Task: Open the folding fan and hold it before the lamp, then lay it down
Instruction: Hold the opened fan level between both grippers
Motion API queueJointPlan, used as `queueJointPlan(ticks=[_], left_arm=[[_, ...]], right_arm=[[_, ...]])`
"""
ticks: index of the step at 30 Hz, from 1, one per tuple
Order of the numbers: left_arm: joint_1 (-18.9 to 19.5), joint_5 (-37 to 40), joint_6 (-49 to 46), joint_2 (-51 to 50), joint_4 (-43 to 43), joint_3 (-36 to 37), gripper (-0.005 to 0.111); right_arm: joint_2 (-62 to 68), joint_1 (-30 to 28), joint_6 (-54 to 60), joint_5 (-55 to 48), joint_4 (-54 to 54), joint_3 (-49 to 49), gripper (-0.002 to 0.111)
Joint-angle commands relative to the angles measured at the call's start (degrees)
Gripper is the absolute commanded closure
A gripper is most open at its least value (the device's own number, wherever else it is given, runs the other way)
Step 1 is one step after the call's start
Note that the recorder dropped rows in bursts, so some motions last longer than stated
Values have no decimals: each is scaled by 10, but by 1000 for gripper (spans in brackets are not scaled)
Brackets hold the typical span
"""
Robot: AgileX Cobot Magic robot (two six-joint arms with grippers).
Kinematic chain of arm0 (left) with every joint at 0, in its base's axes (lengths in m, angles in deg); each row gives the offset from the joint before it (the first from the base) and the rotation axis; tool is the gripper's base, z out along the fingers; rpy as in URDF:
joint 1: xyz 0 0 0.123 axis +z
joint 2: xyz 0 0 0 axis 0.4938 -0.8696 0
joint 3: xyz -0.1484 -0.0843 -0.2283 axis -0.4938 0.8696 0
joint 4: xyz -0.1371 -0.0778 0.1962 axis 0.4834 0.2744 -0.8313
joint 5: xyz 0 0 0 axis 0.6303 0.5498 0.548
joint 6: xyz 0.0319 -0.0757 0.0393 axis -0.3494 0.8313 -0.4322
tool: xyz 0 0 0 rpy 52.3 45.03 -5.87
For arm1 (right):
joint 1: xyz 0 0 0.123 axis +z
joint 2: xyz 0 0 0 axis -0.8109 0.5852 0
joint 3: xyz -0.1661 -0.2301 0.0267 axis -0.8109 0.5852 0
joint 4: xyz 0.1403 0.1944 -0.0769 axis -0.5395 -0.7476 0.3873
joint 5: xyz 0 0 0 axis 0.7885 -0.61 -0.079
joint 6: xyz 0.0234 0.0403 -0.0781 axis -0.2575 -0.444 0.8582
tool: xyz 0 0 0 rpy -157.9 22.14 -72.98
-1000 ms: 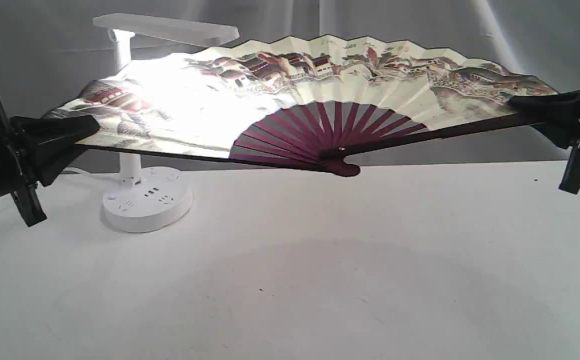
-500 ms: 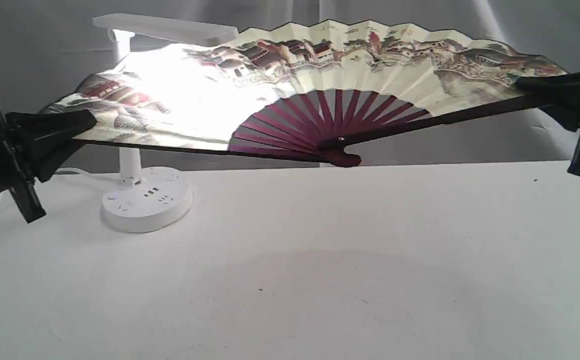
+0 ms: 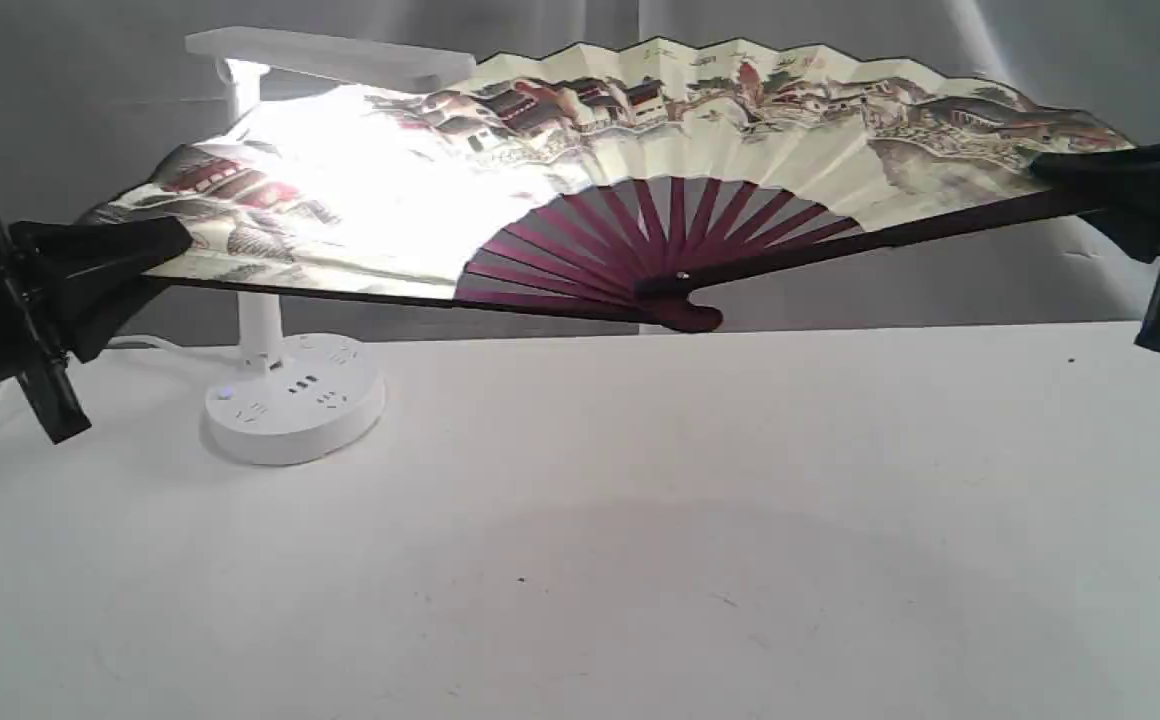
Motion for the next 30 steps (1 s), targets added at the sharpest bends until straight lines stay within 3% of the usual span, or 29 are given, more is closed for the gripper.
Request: queueJointPlan(ticks=[1, 30], left_arm=[[14, 23, 15, 6, 40, 0, 107], [14, 36, 14, 2, 3, 0, 107]], right_arm=[[-5, -18, 10, 29, -13, -2, 108], [-5, -18, 43, 29, -13, -2, 108]])
